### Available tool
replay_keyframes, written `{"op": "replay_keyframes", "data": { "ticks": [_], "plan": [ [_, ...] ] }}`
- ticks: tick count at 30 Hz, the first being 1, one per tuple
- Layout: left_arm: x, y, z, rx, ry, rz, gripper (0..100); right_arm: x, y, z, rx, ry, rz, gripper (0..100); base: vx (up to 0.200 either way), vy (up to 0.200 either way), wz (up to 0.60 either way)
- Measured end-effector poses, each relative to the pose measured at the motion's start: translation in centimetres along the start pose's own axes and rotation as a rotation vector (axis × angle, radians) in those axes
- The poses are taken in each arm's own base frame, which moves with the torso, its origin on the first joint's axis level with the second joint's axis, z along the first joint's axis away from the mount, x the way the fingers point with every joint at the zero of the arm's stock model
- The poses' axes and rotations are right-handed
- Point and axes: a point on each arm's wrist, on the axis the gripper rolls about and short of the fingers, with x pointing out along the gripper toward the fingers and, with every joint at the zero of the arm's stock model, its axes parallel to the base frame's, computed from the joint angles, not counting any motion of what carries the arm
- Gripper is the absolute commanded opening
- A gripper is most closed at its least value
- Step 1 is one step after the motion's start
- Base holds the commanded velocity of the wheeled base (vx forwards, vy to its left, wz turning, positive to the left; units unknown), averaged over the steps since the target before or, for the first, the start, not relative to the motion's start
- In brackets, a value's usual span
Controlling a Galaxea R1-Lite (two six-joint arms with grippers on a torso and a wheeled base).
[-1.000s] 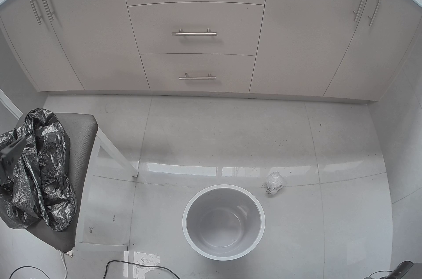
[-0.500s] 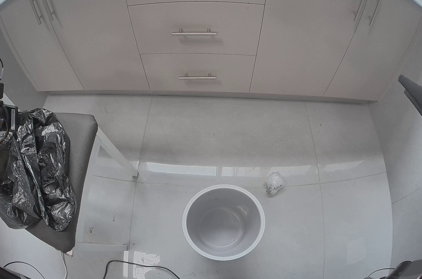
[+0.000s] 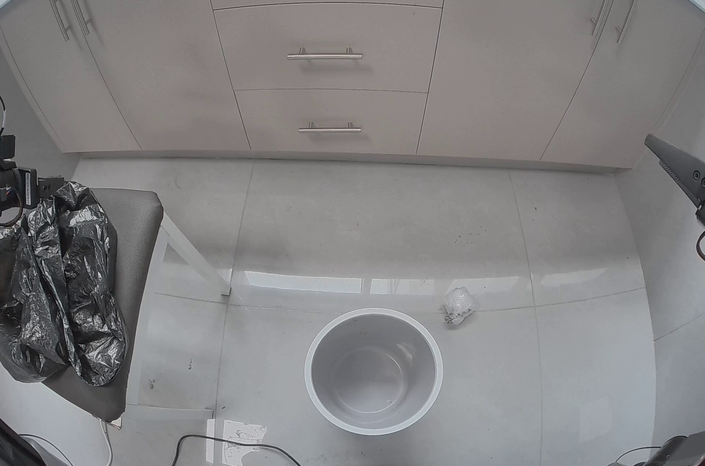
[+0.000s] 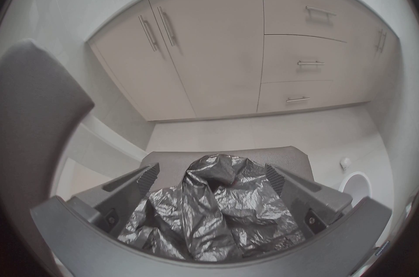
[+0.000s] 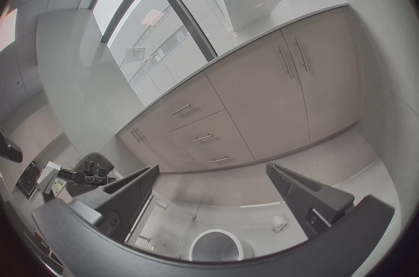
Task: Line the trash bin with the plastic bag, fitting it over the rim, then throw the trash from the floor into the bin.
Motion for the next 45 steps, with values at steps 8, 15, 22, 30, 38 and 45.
{"op": "replay_keyframes", "data": {
  "ticks": [8, 15, 22, 30, 38, 45],
  "plan": [
    [4.0, 2.9, -0.1, -0.019, 0.011, -0.037, 100, 0.9, -0.5, -0.7, 0.011, 0.041, -0.018, 100, 0.000, 0.000, 0.00],
    [6.8, 3.6, -1.2, -0.015, 0.044, -0.061, 100, 1.7, -0.9, -1.3, 0.019, 0.076, -0.033, 100, 0.000, 0.000, 0.00],
    [8.7, 3.7, -2.3, -0.036, 0.066, -0.114, 100, 2.2, -1.2, -1.8, 0.024, 0.100, -0.045, 100, 0.000, 0.000, 0.00],
    [9.4, 4.0, -2.9, -0.054, 0.076, -0.132, 100, 2.6, -1.5, -2.1, 0.026, 0.119, -0.056, 100, 0.000, 0.000, 0.00],
    [9.2, 4.5, -3.4, -0.083, 0.090, -0.119, 100, 2.8, -1.6, -2.3, 0.024, 0.121, -0.057, 100, 0.000, 0.000, 0.00],
    [9.5, 4.7, -3.8, -0.100, 0.100, -0.114, 0, 2.8, -1.7, -2.3, 0.023, 0.122, -0.057, 100, 0.000, 0.000, 0.00]
  ]
}}
